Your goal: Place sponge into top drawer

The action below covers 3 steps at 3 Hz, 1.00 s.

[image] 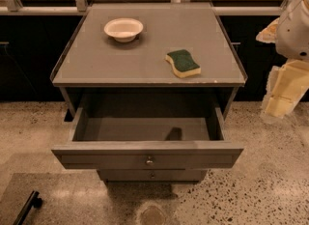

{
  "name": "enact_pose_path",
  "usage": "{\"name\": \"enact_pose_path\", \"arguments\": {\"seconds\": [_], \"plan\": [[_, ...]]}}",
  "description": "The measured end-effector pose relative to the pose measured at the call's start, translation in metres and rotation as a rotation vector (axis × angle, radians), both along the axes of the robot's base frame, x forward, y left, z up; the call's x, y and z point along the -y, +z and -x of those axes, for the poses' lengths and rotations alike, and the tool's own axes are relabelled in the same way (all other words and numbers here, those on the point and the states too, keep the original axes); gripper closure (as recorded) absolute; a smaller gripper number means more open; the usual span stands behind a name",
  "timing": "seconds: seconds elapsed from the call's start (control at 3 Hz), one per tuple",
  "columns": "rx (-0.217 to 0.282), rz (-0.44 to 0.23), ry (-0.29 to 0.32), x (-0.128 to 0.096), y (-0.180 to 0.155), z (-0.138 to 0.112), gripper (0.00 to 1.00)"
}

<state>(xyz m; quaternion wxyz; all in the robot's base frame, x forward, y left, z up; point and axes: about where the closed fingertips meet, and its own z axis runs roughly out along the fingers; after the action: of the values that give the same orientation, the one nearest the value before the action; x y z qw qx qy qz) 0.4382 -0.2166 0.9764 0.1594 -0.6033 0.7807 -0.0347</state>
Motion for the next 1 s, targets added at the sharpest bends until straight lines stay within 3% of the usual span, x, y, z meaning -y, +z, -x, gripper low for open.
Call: {"name": "enact_pose_path", "arguments": {"seconds": [0.67,1.0], "plan": [[0.015,-0.024,0.004,0.001,0.002,-0.004,0.00],[0.035,-0.118,-0.001,0.006,-0.004,-0.040,0.00]]}}
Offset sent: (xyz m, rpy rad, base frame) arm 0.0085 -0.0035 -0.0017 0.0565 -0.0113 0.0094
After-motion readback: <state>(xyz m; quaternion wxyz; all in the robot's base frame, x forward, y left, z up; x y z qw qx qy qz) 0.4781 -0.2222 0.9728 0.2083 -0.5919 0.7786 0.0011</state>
